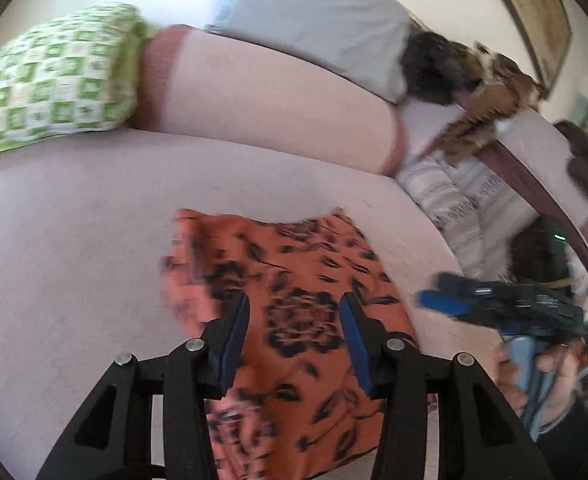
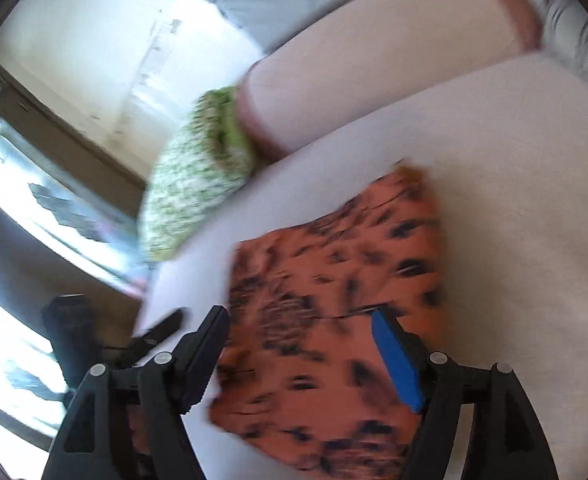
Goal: Fold small clothes
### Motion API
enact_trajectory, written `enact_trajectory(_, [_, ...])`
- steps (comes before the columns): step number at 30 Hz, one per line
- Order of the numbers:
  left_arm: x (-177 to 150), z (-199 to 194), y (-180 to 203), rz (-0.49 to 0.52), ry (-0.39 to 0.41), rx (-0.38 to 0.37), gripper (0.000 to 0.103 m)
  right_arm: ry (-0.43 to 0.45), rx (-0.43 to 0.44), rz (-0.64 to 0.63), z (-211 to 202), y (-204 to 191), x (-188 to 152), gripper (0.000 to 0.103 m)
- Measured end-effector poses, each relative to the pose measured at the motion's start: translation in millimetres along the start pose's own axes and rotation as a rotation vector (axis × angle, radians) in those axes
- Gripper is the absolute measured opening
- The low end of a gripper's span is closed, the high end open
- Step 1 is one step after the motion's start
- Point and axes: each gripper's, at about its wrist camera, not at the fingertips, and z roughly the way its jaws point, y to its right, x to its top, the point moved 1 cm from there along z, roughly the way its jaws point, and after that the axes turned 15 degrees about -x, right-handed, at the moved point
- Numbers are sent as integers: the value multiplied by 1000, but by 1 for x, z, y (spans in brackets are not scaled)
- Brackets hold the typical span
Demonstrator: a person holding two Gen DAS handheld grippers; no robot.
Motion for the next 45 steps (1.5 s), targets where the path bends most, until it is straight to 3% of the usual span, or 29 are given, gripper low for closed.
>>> enact_trajectory(3, [-21,31,-24,-35,-123,98,48,-95,-88,45,38,27,-10,77])
enact_trajectory(4, [-29,43,-36,-46,-174,133,45,-90,-88,51,44,23,-11,77])
enact_trajectory(5, [-31,45,-39,-30,-184,141,35,-81,-77,49,41,22,-10,77])
enact_trajectory(7, [-24,36,-32,12,-152,128,36,-82,-69,22,33,15,-4,77])
enact_trajectory(9, [-11,29,-25,41,-111,117,46,-71,-49,-12,23,10,1,78])
enact_trajectory(10, [-3,25,-23,61,-87,115,57,-60,-53,-24,21,8,4,78])
enact_trajectory(12, [14,30,-26,62,-63,70,62,-39,-69,-42,25,6,9,80])
enact_trajectory(13, [21,38,-35,37,-77,57,62,-39,-74,-30,30,10,13,82])
enact_trajectory(15, [28,71,-62,-24,-165,113,62,-61,-84,27,51,17,16,82])
enact_trajectory(17, [31,82,-76,-48,-195,152,49,-81,-61,101,63,23,19,82])
enact_trajectory(19, [34,71,-67,-23,-159,148,49,-63,-33,101,48,21,20,82])
enact_trajectory(22, [28,29,-40,26,-70,137,60,-47,-9,67,22,14,8,82])
enact_trajectory(26, [-12,-6,-8,50,-74,56,61,-48,1,27,-3,6,-27,82])
enact_trajectory(28, [-29,-14,-1,58,-88,61,61,-54,0,16,-12,5,-48,82])
enact_trajectory(30, [-48,-9,-14,-17,-129,62,61,-57,1,14,-16,5,-62,82])
enact_trajectory(32, [-61,-8,-39,-101,-150,169,60,-71,-7,27,-15,8,-73,82])
enact_trajectory(33, [-69,-11,-58,-188,-149,185,60,-82,-18,41,-14,12,-78,82])
enact_trajectory(34, [-77,-16,-73,-282,-134,151,62,-85,-24,51,-12,14,-79,82])
enact_trajectory(36, [-82,-27,-75,-330,-104,135,63,-81,-13,62,-14,16,-82,82])
enact_trajectory(41, [-66,-37,-38,-213,-53,109,62,-68,-9,61,-19,14,-81,82])
enact_trajectory(43, [-56,-29,-34,-160,-45,153,62,-62,9,88,-17,18,-78,82])
enact_trajectory(45, [-53,-18,-48,-177,-81,210,62,-75,35,118,-10,24,-77,82])
